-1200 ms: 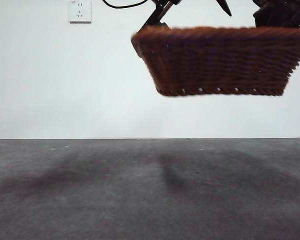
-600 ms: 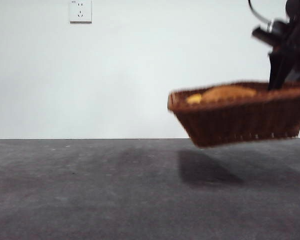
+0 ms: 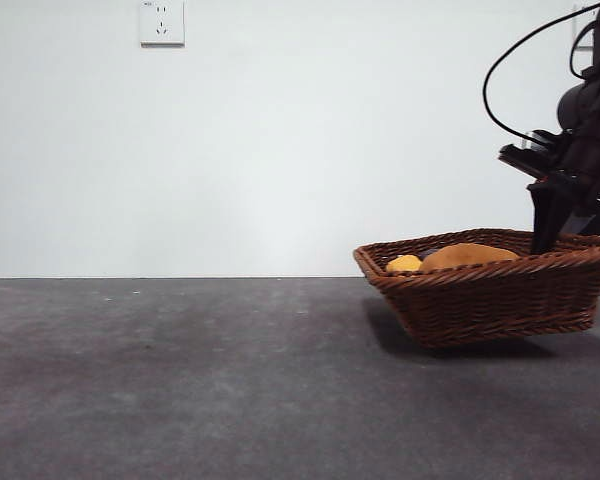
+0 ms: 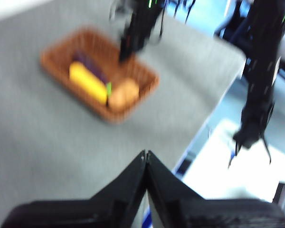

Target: Help me put the vegetables on the table into the basket

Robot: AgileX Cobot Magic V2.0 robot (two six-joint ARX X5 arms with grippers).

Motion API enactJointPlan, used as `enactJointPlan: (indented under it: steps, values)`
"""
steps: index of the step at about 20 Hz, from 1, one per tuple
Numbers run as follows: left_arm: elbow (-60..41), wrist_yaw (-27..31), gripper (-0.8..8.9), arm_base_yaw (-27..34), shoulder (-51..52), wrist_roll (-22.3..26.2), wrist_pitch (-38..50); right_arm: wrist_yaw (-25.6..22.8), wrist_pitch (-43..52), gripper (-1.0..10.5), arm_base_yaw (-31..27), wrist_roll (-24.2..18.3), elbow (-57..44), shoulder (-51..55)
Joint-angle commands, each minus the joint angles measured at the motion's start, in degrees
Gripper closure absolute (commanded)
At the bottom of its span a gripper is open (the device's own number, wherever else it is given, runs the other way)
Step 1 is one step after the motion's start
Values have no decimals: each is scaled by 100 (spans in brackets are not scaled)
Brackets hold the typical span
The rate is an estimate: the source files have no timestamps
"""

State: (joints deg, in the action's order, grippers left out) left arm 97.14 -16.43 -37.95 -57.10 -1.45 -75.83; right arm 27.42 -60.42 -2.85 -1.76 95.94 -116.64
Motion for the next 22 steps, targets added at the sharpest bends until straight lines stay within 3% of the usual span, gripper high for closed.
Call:
enactJointPlan:
  steps: [1, 9, 10, 12, 14, 22]
  values:
    - [-553, 9, 818, -7, 205, -140, 13, 122, -4, 955, -61, -201, 44, -192]
    - [-730, 20, 818, -9, 262, -304, 13, 229, 31, 944, -61, -509, 46, -796]
    - [-730, 17, 818, -9, 264, -304, 13, 101, 11, 901, -61, -514, 79, -785]
    - [-730, 17, 818, -9, 295, -310, 13, -162, -177, 523, -61, -496, 195, -769]
    - [-730, 15, 818, -9, 385, -343, 13, -313, -345, 305, -61, -446, 278, -643]
    - [-739, -2, 818, -9, 1152, -417, 13, -455, -527, 285, -44, -107, 289, 1200]
